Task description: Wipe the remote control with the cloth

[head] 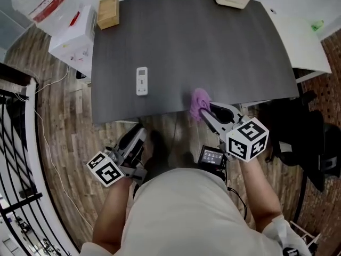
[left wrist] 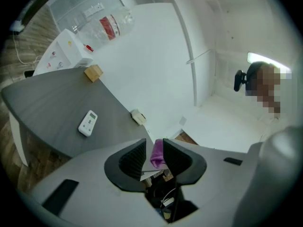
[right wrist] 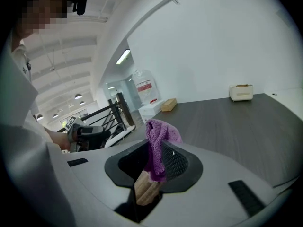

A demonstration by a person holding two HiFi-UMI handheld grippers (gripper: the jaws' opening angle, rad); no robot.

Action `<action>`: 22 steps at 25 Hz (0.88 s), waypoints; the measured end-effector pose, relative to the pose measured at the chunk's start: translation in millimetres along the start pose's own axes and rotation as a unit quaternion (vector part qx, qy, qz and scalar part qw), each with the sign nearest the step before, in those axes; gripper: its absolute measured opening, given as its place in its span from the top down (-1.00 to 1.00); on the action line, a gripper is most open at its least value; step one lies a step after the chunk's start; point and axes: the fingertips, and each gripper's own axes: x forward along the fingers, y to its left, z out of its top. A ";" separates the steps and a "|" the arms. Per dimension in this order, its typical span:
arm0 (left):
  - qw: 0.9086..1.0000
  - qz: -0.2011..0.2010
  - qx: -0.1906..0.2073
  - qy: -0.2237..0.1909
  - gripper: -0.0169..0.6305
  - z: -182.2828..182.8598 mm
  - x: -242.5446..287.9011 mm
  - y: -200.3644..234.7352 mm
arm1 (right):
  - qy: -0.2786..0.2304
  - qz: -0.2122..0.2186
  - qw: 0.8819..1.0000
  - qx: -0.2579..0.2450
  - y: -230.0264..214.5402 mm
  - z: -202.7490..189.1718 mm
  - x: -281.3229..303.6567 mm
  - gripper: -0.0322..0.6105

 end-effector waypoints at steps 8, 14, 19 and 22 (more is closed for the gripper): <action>0.999 0.016 -0.014 -0.034 0.60 -68.7 -35.2 -56.4 | -0.004 0.023 1.000 0.006 14.2 -33.8 -76.3 0.63; 0.999 0.011 -0.012 -0.044 0.60 -77.8 -48.2 -75.3 | -0.035 0.046 0.997 0.055 32.6 -33.4 -101.4 0.63; 0.999 -0.024 0.000 -0.039 0.60 -61.3 -48.2 -90.6 | -0.069 0.061 0.992 0.081 53.4 -12.9 -108.1 0.63; 0.999 -0.041 0.005 -0.027 0.60 -48.3 -53.9 -93.7 | -0.088 0.049 0.992 0.077 66.0 1.7 -107.8 0.63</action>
